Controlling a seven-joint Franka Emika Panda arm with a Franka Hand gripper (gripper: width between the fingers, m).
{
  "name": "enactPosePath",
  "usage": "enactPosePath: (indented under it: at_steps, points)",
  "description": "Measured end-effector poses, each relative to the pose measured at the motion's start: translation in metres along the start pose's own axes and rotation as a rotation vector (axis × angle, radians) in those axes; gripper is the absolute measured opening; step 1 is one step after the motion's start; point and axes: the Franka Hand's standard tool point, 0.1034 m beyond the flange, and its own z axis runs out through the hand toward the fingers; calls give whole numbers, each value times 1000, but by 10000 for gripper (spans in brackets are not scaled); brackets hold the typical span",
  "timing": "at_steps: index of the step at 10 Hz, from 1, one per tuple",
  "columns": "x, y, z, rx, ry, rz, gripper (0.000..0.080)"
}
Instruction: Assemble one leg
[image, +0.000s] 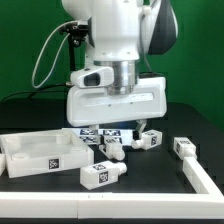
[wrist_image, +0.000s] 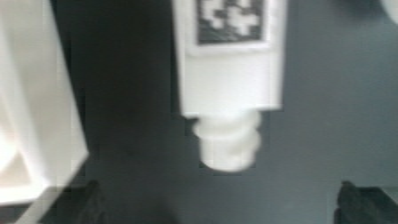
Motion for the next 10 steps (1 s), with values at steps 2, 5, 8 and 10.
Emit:
enactPosePath:
  at_steps: [2, 5, 8, 10]
  points:
    - [-2, 1, 2, 1, -4, 2, 648]
    - [-29, 10, 17, -12, -11, -12, 648]
    - [-36, 11, 28, -10, -23, -8, 648]
    - [-36, 11, 28, -10, -23, -8, 369]
